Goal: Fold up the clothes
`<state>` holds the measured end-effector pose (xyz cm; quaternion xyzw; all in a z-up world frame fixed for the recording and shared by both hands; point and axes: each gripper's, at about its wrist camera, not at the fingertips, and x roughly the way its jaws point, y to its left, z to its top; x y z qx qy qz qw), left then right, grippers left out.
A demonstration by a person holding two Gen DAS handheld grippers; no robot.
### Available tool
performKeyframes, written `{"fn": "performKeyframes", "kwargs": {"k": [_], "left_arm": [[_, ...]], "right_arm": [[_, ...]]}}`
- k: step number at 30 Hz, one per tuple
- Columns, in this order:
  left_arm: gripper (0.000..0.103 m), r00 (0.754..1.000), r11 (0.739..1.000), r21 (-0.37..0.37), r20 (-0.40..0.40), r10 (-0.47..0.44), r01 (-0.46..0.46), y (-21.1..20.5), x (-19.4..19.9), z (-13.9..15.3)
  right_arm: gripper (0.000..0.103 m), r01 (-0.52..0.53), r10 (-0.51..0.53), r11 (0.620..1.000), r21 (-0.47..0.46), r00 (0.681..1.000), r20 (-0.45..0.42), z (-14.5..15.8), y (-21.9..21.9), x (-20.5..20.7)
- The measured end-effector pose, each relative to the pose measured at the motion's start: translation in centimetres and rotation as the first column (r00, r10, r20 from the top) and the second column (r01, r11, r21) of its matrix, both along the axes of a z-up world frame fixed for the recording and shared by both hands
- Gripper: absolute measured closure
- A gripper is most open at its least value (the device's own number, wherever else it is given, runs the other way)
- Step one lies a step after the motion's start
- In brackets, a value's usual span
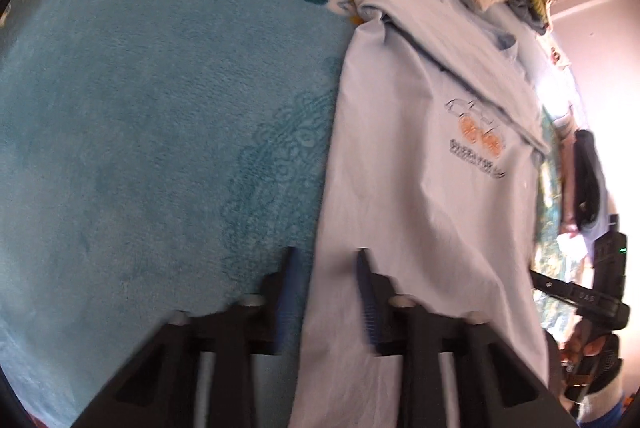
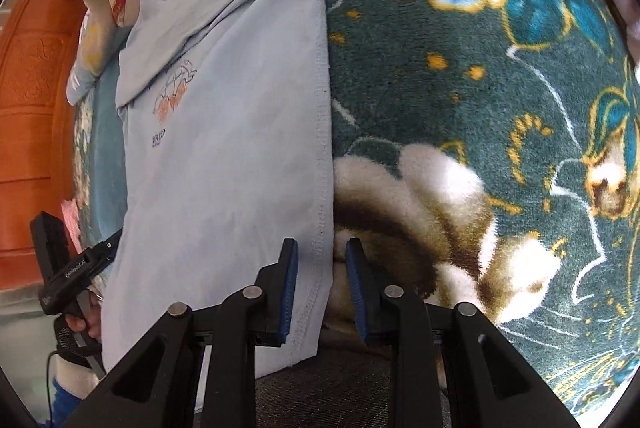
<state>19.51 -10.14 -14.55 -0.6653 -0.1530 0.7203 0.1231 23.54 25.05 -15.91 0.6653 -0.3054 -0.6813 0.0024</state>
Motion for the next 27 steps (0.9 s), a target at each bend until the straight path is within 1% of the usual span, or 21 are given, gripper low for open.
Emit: {"fn": "performKeyframes", "kwargs": {"k": [1,5,8,10,13,15,16,18,19,21,22,24,25,26,27], "left_arm": [[0.101,1.000,1.000,-0.006,-0.004,0.002,-0.003,0.0,0.1,0.0],[0.101,0.997,0.999,-0.038,-0.072,0.010,-0.013,-0.4,0.6,1.7],[0.101,0.993,0.996,-0.069,-0.112,0.040,-0.048,-1.8,0.9,2.8],[0.102,0.994,0.996,-0.072,-0.105,0.040,-0.047,-2.0,0.7,2.4],[0.101,0.995,0.996,-0.078,-0.095,0.035,-0.042,-1.7,0.1,1.7],[0.102,0.996,0.997,-0.072,-0.082,0.034,-0.040,-2.3,0.8,1.5],[0.102,0.997,0.998,-0.059,-0.074,0.029,-0.034,-2.4,0.9,1.4],[0.101,0.996,0.999,-0.041,-0.086,0.031,-0.034,-2.4,1.0,1.4],[0.100,0.995,0.999,-0.018,-0.083,0.046,-0.048,-2.7,1.1,1.4],[0.100,0.994,0.994,0.045,-0.051,0.098,-0.096,-3.6,1.1,1.0],[0.098,0.993,0.992,0.061,-0.035,0.115,-0.113,-4.0,1.2,0.8],[0.093,0.991,0.988,0.082,-0.006,0.132,-0.131,-4.6,1.5,0.4],[0.085,0.992,0.988,0.088,0.009,0.126,-0.126,-4.8,1.9,0.4],[0.075,0.993,0.989,0.086,0.022,0.117,-0.118,-4.7,2.0,0.3],[0.073,0.994,0.991,0.081,0.026,0.104,-0.106,-4.6,2.2,0.1]], "right_arm": [[0.099,-0.010,0.010,1.000,0.013,1.000,0.003,0.1,-0.2,-0.1],[0.101,-0.042,0.044,0.996,0.072,0.999,-0.027,1.2,-0.9,0.1],[0.101,-0.022,0.029,0.992,0.125,0.998,-0.056,2.6,-0.2,0.8],[0.101,-0.004,0.012,0.990,0.138,0.998,-0.058,2.9,0.6,1.3],[0.102,0.019,-0.016,0.994,0.110,0.999,-0.035,2.1,1.3,1.8],[0.102,0.023,-0.021,0.989,0.145,1.000,-0.012,1.7,1.2,1.3],[0.102,0.048,-0.046,0.992,0.115,0.999,-0.020,1.7,1.5,1.5],[0.102,0.087,-0.085,0.994,0.060,0.996,-0.035,1.7,2.2,1.9],[0.101,0.085,-0.083,0.996,0.042,0.996,-0.045,1.9,2.3,2.0],[0.099,0.079,-0.079,0.997,0.003,0.995,-0.065,2.3,2.5,2.1],[0.099,0.075,-0.076,0.997,-0.015,0.994,-0.077,2.4,2.5,2.1],[0.084,0.072,-0.075,0.997,-0.041,0.994,-0.075,2.2,2.3,2.0],[0.065,0.072,-0.075,0.996,-0.052,0.995,-0.072,2.0,2.2,1.8],[0.054,0.073,-0.077,0.995,-0.062,0.995,-0.066,1.8,2.1,1.7],[0.054,0.075,-0.079,0.995,-0.070,0.995,-0.055,1.4,1.9,1.7]]}}
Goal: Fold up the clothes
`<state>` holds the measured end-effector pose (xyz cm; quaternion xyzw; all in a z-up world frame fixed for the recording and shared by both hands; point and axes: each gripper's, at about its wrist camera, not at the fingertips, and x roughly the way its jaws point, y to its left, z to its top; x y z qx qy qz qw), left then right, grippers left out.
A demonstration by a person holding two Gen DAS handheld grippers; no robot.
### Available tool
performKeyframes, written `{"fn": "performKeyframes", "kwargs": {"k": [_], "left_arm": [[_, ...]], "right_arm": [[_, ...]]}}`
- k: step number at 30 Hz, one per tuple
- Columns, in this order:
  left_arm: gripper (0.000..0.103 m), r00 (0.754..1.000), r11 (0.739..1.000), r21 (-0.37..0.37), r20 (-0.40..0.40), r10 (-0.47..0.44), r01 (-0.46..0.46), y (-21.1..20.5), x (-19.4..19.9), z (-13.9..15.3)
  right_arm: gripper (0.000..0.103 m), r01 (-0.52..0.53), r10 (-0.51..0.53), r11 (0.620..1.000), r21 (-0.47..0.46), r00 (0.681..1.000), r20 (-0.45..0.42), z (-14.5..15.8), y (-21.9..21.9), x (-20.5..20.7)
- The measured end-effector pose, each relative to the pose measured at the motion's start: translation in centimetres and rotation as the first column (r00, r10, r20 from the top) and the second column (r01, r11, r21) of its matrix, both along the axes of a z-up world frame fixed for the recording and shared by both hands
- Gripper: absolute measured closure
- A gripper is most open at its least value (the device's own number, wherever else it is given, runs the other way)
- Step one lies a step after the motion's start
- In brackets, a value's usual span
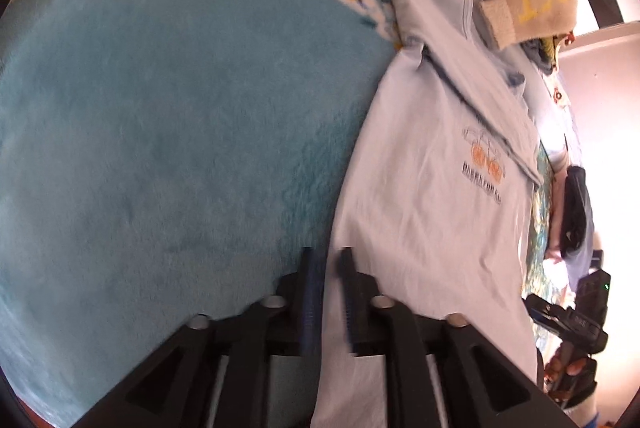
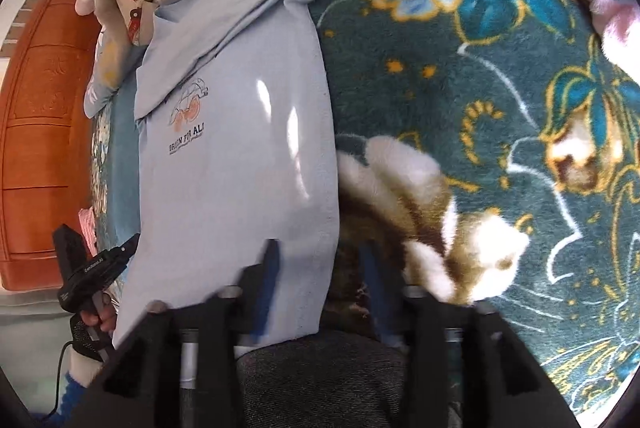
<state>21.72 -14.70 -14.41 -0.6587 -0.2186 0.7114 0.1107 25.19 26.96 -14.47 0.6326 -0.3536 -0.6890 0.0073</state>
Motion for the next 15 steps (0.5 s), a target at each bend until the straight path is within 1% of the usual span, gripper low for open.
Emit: {"fn": "performKeyframes", "kwargs": {"k": [2,5,7,9,10,11,12,13,14,15], "left_arm": [[0.073,1.000,1.000,-0.007,0.006,-0.024,0.024,0.4,0.3,-0.2],[0.073,0.999,0.999,0.004,0.021,-0.038,0.038,0.7,0.4,-0.4],[0.073,0.999,0.999,0.040,0.033,-0.039,0.037,0.7,0.4,-0.4],[0.073,0.998,0.997,0.079,0.052,-0.026,0.022,0.3,0.6,-0.7],[0.073,0.998,0.996,0.094,0.057,-0.013,0.007,0.0,0.8,-0.8],[0.073,0.998,0.993,0.116,0.065,0.006,-0.013,-0.4,1.0,-0.9],[0.073,0.997,0.989,0.142,0.076,0.020,-0.031,-0.7,1.2,-1.2],[0.073,0.996,0.985,0.168,0.089,0.033,-0.048,-0.9,1.4,-1.5],[0.073,0.995,0.981,0.185,0.096,0.041,-0.058,-1.1,1.8,-1.5],[0.073,0.994,0.979,0.193,0.098,0.042,-0.061,-0.9,1.4,-1.8]], "right_arm": [[0.054,0.000,0.000,1.000,-0.001,1.000,0.025,-0.5,-0.2,-0.1],[0.054,-0.015,0.014,1.000,0.013,0.999,0.044,-1.0,-1.3,-0.9],[0.054,-0.030,0.030,1.000,0.004,0.998,0.048,-0.7,-1.2,-0.7],[0.066,-0.038,0.039,0.999,-0.019,0.998,0.047,-0.6,-1.1,-0.5],[0.077,-0.040,0.041,0.999,-0.023,0.998,0.050,-0.5,-1.1,-0.4],[0.083,-0.039,0.040,0.999,-0.021,0.998,0.055,-0.5,-1.0,-0.2],[0.086,-0.036,0.038,0.999,-0.026,0.998,0.055,-0.6,-1.0,0.0],[0.094,-0.033,0.035,0.999,-0.034,0.998,0.051,-0.5,-1.0,0.1],[0.098,-0.031,0.033,0.999,-0.038,0.998,0.046,-0.4,-0.9,0.2],[0.098,-0.029,0.030,0.999,-0.040,0.999,0.038,-0.2,-0.8,0.4]]}}
